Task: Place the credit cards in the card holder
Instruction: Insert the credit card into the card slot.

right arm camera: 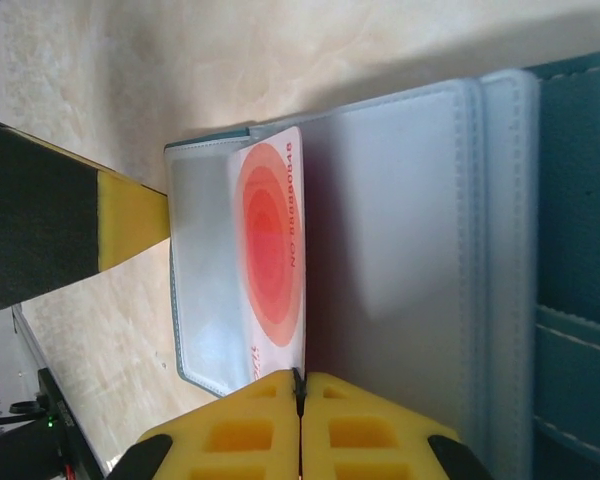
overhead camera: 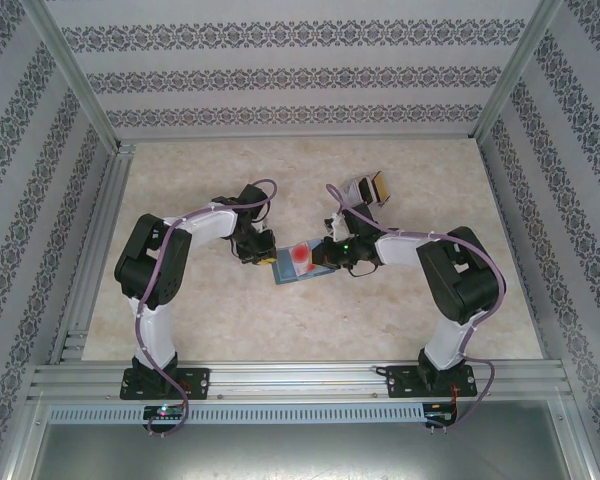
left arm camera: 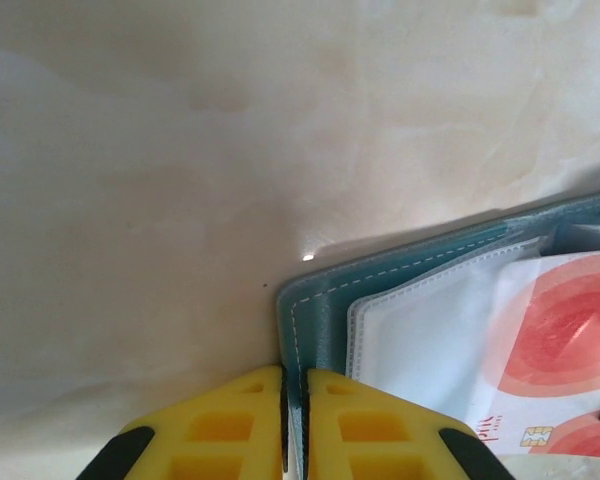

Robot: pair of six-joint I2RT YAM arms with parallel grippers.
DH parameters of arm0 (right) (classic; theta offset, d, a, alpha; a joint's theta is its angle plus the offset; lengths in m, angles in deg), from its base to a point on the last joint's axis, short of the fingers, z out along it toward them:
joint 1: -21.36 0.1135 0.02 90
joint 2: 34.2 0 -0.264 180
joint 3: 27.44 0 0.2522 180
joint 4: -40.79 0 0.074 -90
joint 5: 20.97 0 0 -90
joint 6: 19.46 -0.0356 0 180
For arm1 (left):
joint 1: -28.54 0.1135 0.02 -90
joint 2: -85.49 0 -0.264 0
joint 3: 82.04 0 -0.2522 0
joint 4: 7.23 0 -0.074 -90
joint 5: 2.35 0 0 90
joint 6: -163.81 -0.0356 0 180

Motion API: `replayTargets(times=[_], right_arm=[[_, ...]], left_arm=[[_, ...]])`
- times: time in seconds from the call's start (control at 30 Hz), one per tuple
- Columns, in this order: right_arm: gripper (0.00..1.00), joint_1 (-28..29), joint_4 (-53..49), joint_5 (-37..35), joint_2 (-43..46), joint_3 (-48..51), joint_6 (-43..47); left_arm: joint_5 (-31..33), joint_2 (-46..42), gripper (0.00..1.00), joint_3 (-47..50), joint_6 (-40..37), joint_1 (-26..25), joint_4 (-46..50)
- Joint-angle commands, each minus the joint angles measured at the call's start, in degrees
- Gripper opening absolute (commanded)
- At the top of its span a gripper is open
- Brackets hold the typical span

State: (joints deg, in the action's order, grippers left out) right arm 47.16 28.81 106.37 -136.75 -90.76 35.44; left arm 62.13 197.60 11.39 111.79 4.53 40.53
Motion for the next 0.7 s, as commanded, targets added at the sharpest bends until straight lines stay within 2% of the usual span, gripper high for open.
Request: replayTargets(times=[0.0, 0.5, 0.67], right_arm=[[0.08, 1.8, -1.1, -2.9, -1.6, -1.6, -1.9], [0.09, 7.6, -8.0, -8.1, -5.0, -8.1, 1.9], [0.13, 8.5, -9.8, -7.5, -6.7, -9.7, 2.9]], left_arm=[[-0.5, 0.0, 0.13, 1.0, 0.9, -2.1, -2.2], [-0.8, -0.3, 0.12, 1.9, 2.1, -3.2, -3.1], [-0.6, -0.9, 0.12, 1.7, 2.1, -3.2, -2.8]])
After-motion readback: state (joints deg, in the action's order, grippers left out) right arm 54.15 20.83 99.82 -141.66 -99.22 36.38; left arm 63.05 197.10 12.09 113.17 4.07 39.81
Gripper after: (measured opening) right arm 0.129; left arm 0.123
